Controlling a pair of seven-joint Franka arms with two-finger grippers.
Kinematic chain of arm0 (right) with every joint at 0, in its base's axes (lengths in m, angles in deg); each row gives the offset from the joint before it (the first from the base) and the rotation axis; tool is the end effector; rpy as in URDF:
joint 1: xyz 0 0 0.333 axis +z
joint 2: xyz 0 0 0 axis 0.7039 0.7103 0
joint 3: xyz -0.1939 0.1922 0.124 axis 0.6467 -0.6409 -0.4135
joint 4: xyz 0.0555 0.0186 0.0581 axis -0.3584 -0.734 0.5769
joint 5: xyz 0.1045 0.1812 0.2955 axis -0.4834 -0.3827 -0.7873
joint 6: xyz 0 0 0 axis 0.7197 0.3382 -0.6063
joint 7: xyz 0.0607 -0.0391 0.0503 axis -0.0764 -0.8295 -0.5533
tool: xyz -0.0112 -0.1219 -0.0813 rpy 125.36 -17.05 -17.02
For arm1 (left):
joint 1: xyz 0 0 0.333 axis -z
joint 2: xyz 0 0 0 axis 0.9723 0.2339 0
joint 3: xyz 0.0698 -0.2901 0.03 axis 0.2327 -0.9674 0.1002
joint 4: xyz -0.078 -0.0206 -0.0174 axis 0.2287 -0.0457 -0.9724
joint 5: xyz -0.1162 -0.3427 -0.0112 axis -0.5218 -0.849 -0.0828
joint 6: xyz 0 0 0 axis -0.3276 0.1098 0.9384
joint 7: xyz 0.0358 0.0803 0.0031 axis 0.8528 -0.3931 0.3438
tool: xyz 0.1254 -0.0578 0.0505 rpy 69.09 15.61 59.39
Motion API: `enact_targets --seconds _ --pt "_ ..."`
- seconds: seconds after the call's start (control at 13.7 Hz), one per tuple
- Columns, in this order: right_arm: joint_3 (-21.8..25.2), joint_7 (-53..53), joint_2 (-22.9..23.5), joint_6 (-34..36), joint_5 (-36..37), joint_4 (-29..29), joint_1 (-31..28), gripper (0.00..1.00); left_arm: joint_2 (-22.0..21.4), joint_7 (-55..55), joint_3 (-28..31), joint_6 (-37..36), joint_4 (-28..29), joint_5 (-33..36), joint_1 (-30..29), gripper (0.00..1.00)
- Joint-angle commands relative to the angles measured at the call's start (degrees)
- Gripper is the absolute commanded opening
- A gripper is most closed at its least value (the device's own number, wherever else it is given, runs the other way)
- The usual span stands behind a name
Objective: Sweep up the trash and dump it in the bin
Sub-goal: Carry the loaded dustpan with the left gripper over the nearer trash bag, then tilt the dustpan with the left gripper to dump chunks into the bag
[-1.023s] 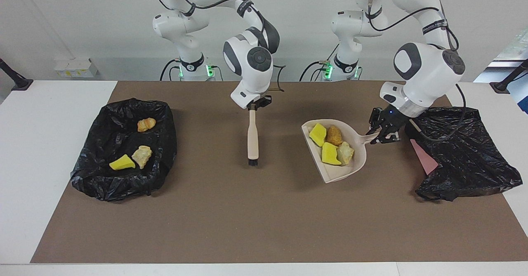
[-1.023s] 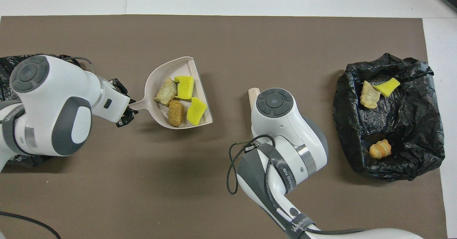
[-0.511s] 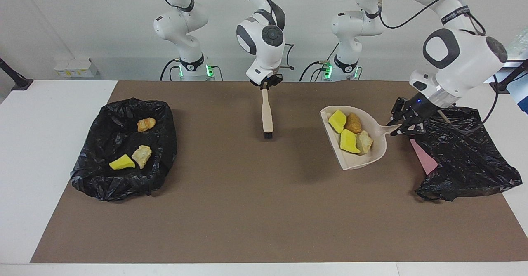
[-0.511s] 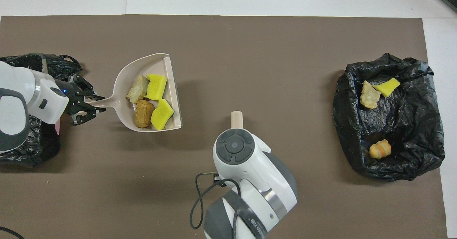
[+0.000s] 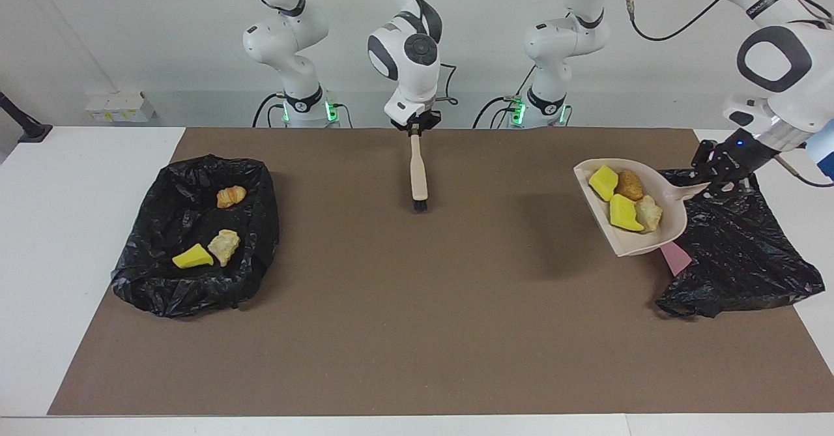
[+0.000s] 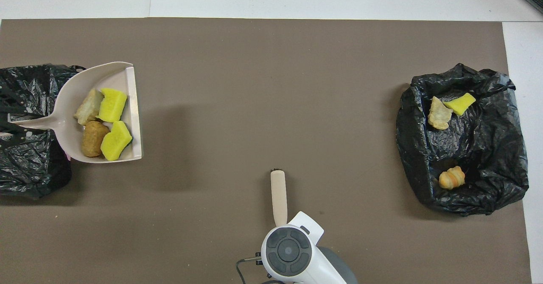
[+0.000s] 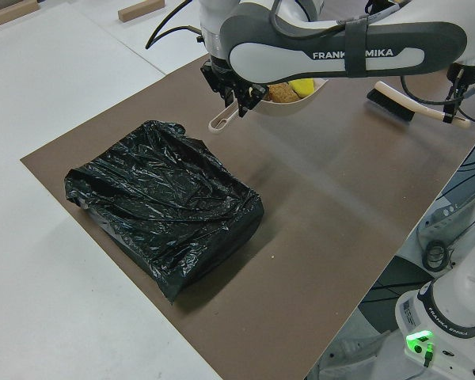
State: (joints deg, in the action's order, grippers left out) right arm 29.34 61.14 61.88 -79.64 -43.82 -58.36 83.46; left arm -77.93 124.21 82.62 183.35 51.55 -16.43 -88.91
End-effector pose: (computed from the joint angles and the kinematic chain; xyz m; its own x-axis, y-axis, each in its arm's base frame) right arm 0.2779 0.3457 0.3147 0.9613 0.0496 -0.2710 0.0554 -0.9984 0.0136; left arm 0.5398 0.1446 0.4666 0.0681 -0.9852 0.1572 -0.9977 -0.0677 0.0080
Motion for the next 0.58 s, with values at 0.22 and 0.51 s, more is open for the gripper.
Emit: enact_targets --seconds 0.22,0.51 --pt "0.0 -1.2 -1.4 -2.4 -1.8 -1.6 1.1 0.0 4.8 11.3 -0.6 -0.8 -9.5 11.2 -9.6 0.0" --pt "0.0 -1.3 -1.4 -2.5 -1.9 -1.8 1.1 0.0 5.5 10.8 -0.5 6.3 -9.5 20.7 -9.8 0.0"
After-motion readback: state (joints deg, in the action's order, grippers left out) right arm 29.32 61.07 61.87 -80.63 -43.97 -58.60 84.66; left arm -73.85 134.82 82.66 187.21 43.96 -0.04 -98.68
